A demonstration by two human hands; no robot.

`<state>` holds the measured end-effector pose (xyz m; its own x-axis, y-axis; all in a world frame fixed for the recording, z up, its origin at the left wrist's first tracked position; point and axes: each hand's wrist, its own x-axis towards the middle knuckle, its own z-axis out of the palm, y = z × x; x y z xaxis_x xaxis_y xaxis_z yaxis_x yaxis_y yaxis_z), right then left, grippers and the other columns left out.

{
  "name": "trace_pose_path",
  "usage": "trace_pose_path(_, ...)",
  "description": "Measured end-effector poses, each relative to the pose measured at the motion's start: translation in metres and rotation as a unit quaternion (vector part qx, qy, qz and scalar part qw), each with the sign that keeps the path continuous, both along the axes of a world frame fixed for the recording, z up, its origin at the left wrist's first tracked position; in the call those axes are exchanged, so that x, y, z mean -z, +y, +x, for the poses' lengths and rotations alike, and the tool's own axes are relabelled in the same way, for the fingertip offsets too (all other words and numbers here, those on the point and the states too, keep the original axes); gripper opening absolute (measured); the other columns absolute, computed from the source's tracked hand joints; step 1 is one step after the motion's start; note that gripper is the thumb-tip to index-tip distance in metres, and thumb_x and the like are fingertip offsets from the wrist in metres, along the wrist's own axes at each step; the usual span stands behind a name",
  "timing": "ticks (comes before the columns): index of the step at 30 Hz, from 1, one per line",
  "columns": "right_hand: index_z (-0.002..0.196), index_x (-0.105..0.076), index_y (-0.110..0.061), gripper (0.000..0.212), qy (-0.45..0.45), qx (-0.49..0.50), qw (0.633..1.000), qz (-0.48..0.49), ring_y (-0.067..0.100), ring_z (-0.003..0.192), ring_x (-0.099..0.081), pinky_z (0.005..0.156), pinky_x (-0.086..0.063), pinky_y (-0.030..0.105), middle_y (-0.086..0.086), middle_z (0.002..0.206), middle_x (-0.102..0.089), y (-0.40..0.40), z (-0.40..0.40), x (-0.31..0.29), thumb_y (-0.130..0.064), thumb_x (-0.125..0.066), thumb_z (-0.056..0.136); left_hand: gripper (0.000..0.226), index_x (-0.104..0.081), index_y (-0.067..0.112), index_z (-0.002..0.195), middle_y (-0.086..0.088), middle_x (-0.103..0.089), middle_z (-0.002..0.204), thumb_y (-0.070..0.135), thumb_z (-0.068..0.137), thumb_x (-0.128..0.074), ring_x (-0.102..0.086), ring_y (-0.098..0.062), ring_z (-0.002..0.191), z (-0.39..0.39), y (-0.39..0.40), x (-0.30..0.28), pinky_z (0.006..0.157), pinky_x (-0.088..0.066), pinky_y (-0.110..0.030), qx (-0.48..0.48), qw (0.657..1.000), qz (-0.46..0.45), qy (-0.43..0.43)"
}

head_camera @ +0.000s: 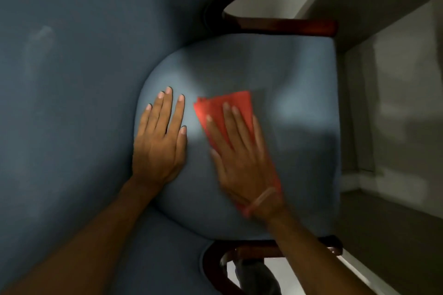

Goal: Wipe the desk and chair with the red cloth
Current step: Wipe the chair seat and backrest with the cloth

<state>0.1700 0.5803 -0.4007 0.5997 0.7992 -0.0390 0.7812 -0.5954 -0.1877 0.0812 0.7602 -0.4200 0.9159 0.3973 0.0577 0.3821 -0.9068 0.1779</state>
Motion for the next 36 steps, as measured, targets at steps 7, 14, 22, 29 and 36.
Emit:
trace_pose_path(7,0.160,-0.024,-0.015,0.060,-0.054,0.198,0.978,-0.030,0.035,0.157,-0.018,0.125,-0.019,0.057,0.020,0.167,-0.020,-0.023,0.081,0.001,-0.041,-0.026,0.106,0.057,-0.023,0.012,0.160,-0.015,-0.022,0.169,0.030,0.106,-0.025,-0.018,-0.028,0.158,0.001,-0.002,0.001,0.129,-0.020,-0.046,-0.010,1.000,-0.003,0.003)
trace_pose_path(14,0.162,-0.011,-0.018,0.064,-0.007,-0.017,1.000,0.019,0.027,0.160,-0.004,0.127,-0.016,0.050,0.011,0.171,-0.007,0.025,0.000,0.008,-0.035,-0.031,0.104,0.056,-0.025,0.010,0.159,-0.016,-0.022,0.169,0.029,0.107,-0.025,-0.019,-0.030,0.158,0.001,-0.001,0.003,0.128,-0.021,-0.047,-0.006,1.000,0.003,0.002)
trace_pose_path(22,0.161,-0.018,-0.016,0.064,0.017,0.128,0.991,0.018,0.032,0.158,-0.011,0.126,-0.019,0.056,0.017,0.169,-0.016,-0.003,0.006,-0.001,-0.024,-0.040,0.102,0.057,-0.023,0.009,0.160,-0.015,-0.021,0.169,0.029,0.107,-0.022,-0.019,-0.028,0.158,0.004,-0.003,-0.017,0.129,-0.019,-0.048,-0.025,0.998,-0.028,0.046)
trace_pose_path(29,0.156,-0.036,-0.021,0.055,-0.004,0.163,0.977,0.139,0.030,0.155,-0.025,0.126,-0.016,0.057,0.016,0.165,-0.030,0.068,0.065,-0.033,-0.039,-0.032,0.103,0.059,-0.026,0.009,0.159,-0.018,-0.022,0.168,0.034,0.106,-0.019,-0.021,-0.028,0.157,0.033,-0.005,-0.067,0.128,-0.019,-0.050,-0.120,0.993,-0.018,-0.011)
trace_pose_path(36,0.161,-0.014,-0.029,0.069,-0.047,0.123,0.990,-0.058,0.030,0.159,-0.010,0.126,-0.013,0.060,0.014,0.170,-0.011,-0.027,0.148,0.014,-0.060,-0.025,0.100,0.064,-0.025,0.017,0.160,-0.016,-0.017,0.170,0.046,0.103,-0.027,-0.012,-0.032,0.159,0.103,-0.052,-0.039,0.128,-0.008,-0.055,-0.035,0.996,-0.059,0.060)
